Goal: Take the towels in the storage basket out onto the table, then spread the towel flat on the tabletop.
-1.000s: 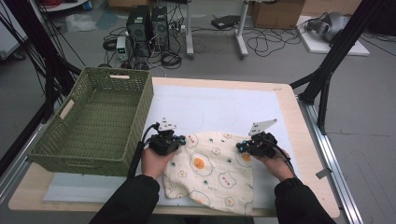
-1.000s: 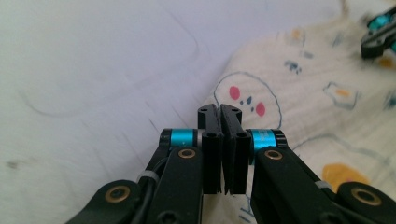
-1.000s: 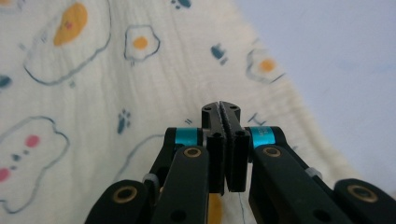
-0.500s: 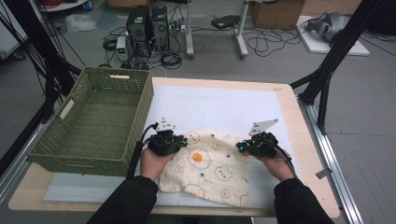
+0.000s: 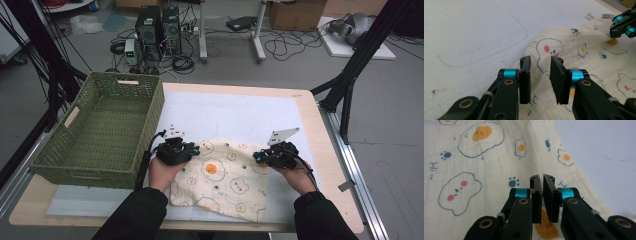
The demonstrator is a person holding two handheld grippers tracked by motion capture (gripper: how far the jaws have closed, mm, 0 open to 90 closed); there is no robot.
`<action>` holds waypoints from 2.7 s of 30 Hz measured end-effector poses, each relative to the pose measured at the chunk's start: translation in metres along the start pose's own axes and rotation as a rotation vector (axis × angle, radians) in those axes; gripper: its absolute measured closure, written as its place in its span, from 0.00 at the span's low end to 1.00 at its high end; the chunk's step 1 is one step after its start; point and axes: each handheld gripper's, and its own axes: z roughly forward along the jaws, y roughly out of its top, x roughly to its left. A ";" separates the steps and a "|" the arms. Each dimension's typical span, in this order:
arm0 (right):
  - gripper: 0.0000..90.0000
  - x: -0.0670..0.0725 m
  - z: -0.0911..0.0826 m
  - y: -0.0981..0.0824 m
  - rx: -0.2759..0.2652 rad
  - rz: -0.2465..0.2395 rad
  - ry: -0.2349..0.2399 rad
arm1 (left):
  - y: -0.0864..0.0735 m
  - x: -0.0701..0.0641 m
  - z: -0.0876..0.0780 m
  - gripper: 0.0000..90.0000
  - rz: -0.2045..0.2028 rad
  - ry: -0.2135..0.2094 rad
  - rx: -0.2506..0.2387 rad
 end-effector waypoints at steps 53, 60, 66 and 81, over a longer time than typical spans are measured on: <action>0.91 0.005 -0.002 -0.009 0.002 0.023 0.033 | -0.016 -0.028 0.010 0.92 0.185 -0.173 0.220; 0.86 0.004 0.017 -0.010 0.061 0.031 0.001 | -0.018 -0.026 0.016 0.86 0.166 -0.222 0.247; 0.99 0.008 0.009 -0.011 0.106 -0.026 0.033 | -0.011 -0.018 0.008 0.87 0.118 -0.212 0.157; 0.91 -0.004 -0.024 -0.039 0.101 0.013 0.035 | -0.004 0.001 0.028 0.78 -0.071 -0.053 0.078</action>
